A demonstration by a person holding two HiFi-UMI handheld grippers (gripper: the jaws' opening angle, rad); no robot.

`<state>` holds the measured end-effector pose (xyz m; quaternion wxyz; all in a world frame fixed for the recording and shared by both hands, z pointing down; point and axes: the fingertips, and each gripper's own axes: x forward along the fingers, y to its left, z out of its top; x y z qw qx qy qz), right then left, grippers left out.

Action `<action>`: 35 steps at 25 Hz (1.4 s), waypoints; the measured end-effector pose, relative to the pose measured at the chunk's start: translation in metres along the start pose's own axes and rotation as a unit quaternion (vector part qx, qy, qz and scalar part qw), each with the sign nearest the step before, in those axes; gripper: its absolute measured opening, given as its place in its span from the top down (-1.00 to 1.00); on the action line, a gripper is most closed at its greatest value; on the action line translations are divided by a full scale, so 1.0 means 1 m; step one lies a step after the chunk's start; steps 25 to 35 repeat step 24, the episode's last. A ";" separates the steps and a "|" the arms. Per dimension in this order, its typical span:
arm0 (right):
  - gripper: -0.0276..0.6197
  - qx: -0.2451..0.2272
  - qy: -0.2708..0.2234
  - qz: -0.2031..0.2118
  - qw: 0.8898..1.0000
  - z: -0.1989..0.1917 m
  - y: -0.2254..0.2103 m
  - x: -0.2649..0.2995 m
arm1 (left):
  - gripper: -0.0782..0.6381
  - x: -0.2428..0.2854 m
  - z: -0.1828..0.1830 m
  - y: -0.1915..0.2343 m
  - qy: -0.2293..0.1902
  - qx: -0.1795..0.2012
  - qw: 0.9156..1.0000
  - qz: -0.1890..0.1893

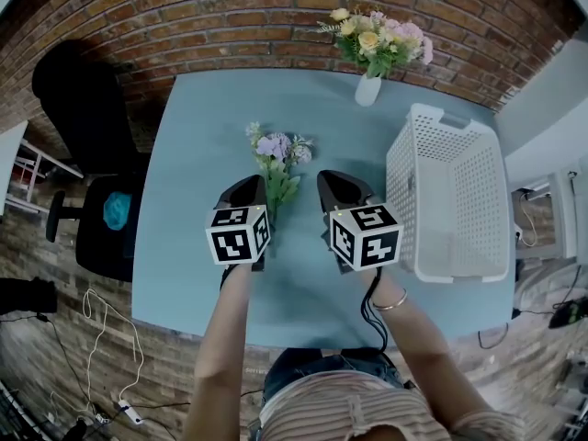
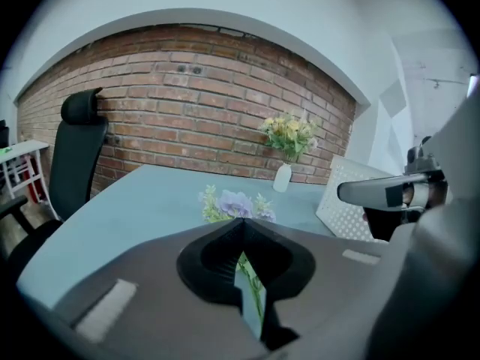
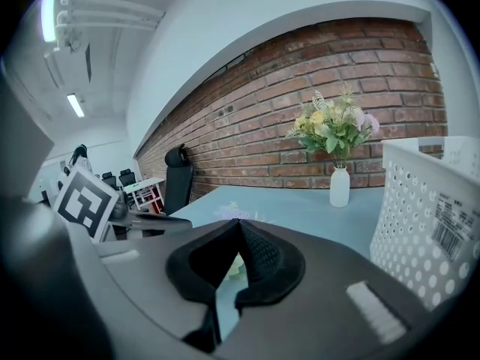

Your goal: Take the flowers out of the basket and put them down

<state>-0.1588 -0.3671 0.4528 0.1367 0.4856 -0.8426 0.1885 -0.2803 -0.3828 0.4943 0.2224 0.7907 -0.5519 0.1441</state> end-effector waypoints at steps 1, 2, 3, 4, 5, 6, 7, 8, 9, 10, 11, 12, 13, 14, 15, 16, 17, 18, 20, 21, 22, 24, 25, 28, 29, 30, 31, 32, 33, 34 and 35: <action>0.90 0.000 0.000 0.000 1.000 -0.001 0.001 -0.001 | 0.73 -0.004 0.003 0.000 -0.005 0.004 1.000 0.000; 0.90 -0.001 0.000 0.001 1.000 -0.001 0.002 -0.001 | 0.73 -0.007 0.005 0.000 -0.010 0.009 1.000 0.000; 0.90 0.000 0.000 0.001 1.000 -0.001 0.002 -0.002 | 0.73 -0.011 0.008 -0.001 -0.015 0.014 1.000 -0.001; 0.90 0.000 -0.001 0.001 1.000 -0.001 0.003 -0.004 | 0.73 -0.015 0.011 -0.002 -0.020 0.020 1.000 -0.002; 0.90 0.001 -0.003 0.001 1.000 -0.001 0.004 -0.005 | 0.73 -0.019 0.014 -0.004 -0.026 0.024 0.999 -0.004; 0.90 0.000 -0.005 0.001 1.000 0.000 0.004 -0.007 | 0.73 -0.023 0.017 -0.006 -0.032 0.026 0.999 -0.007; 0.90 -0.001 -0.007 0.001 1.000 0.001 0.005 -0.009 | 0.73 -0.026 0.020 -0.008 -0.038 0.027 0.999 -0.010; 0.90 -0.002 -0.010 0.001 1.000 0.002 0.006 -0.011 | 0.73 -0.030 0.022 -0.010 -0.043 0.028 0.999 -0.012; 0.90 -0.004 -0.012 0.002 1.000 0.004 0.006 -0.013 | 0.73 -0.034 0.024 -0.011 -0.047 0.029 0.998 -0.013; 0.90 -0.005 -0.015 0.003 1.000 0.005 0.007 -0.015 | 0.73 -0.038 0.026 -0.012 -0.051 0.030 0.998 -0.013; 0.90 -0.006 -0.017 0.004 1.000 0.006 0.008 -0.017 | 0.73 -0.041 0.028 -0.013 -0.054 0.032 0.998 -0.011; 0.90 -0.006 -0.019 0.005 1.000 0.006 0.010 -0.018 | 0.73 -0.045 0.029 -0.014 -0.057 0.035 0.998 -0.009; 0.90 -0.007 -0.020 0.006 1.000 0.006 0.011 -0.020 | 0.73 -0.048 0.030 -0.015 -0.061 0.037 0.997 -0.009; 0.90 -0.006 -0.021 0.006 1.000 0.006 0.012 -0.022 | 0.73 -0.052 0.031 -0.017 -0.064 0.040 0.997 -0.010; 0.90 -0.005 -0.023 0.005 1.000 0.006 0.012 -0.024 | 0.73 -0.055 0.032 -0.019 -0.067 0.042 0.997 -0.012; 0.90 -0.005 -0.025 0.005 1.000 0.006 0.013 -0.026 | 0.73 -0.058 0.032 -0.022 -0.070 0.043 0.997 -0.014; 0.90 -0.005 -0.028 0.005 1.000 0.007 0.014 -0.029 | 0.73 -0.062 0.032 -0.023 -0.073 0.043 0.996 -0.017; 0.90 -0.007 -0.031 0.004 0.999 0.009 0.015 -0.031 | 0.73 -0.065 0.033 -0.024 -0.075 0.042 0.996 -0.019; 0.90 -0.010 -0.040 0.004 0.999 0.012 0.017 -0.037 | 0.73 -0.071 0.033 -0.026 -0.081 0.041 0.996 -0.023; 0.90 -0.011 -0.045 0.003 0.999 0.013 0.018 -0.041 | 0.73 -0.074 0.033 -0.026 -0.084 0.041 0.995 -0.024; 0.90 -0.011 -0.050 0.003 0.999 0.014 0.020 -0.044 | 0.73 -0.078 0.033 -0.027 -0.087 0.041 0.995 -0.026; 0.90 -0.013 -0.062 0.004 0.998 0.016 0.023 -0.052 | 0.73 -0.085 0.034 -0.028 -0.093 0.043 0.994 -0.030; 0.90 -0.013 -0.062 0.004 0.998 0.016 0.023 -0.052 | 0.73 -0.085 0.034 -0.028 -0.093 0.043 0.994 -0.030; 0.90 -0.013 -0.062 0.004 0.998 0.016 0.023 -0.052 | 0.73 -0.085 0.034 -0.028 -0.093 0.043 0.994 -0.030; 0.90 -0.013 -0.062 0.004 0.998 0.016 0.023 -0.052 | 0.73 -0.085 0.034 -0.028 -0.093 0.043 0.994 -0.030; 0.90 -0.013 -0.062 0.004 0.998 0.016 0.023 -0.052 | 0.73 -0.085 0.034 -0.028 -0.093 0.043 0.994 -0.030; 0.90 -0.013 -0.062 0.004 0.998 0.016 0.023 -0.052 | 0.73 -0.085 0.034 -0.028 -0.093 0.043 0.994 -0.030; 0.90 -0.013 -0.062 0.004 0.998 0.016 0.023 -0.052 | 0.73 -0.085 0.034 -0.028 -0.093 0.043 0.994 -0.030; 0.90 -0.013 -0.062 0.004 0.998 0.016 0.023 -0.052 | 0.73 -0.085 0.034 -0.028 -0.093 0.043 0.994 -0.030; 0.90 -0.013 -0.062 0.004 0.998 0.016 0.023 -0.052 | 0.73 -0.085 0.034 -0.028 -0.093 0.043 0.994 -0.030; 0.90 -0.013 -0.062 0.004 0.998 0.016 0.023 -0.052 | 0.73 -0.085 0.034 -0.028 -0.093 0.043 0.994 -0.030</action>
